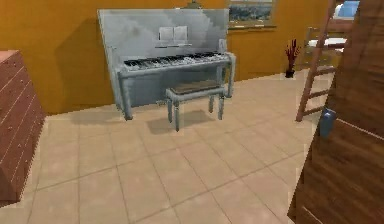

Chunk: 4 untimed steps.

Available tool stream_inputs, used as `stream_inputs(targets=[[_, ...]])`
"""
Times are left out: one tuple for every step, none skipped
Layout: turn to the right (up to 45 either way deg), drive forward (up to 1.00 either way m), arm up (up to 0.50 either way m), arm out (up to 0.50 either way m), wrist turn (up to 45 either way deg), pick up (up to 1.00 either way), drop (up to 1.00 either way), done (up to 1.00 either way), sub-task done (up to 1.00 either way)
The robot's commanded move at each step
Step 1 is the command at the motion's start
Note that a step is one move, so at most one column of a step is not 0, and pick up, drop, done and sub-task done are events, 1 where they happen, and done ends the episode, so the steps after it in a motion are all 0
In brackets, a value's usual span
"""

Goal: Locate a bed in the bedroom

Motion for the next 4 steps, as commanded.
stream_inputs(targets=[[0.0, 1.0, 0.0, 0.0, 0.0, 0.0, 0.0, 0.0, 0.0], [39.0, 0.0, 0.0, 0.0, 0.0, 0.0, 0.0, 0.0, 0.0], [0.0, 1.0, 0.0, 0.0, 0.0, 0.0, 0.0, 0.0, 0.0], [6.0, 0.0, 0.0, 0.0, 0.0, 0.0, 0.0, 0.0, 0.0]])
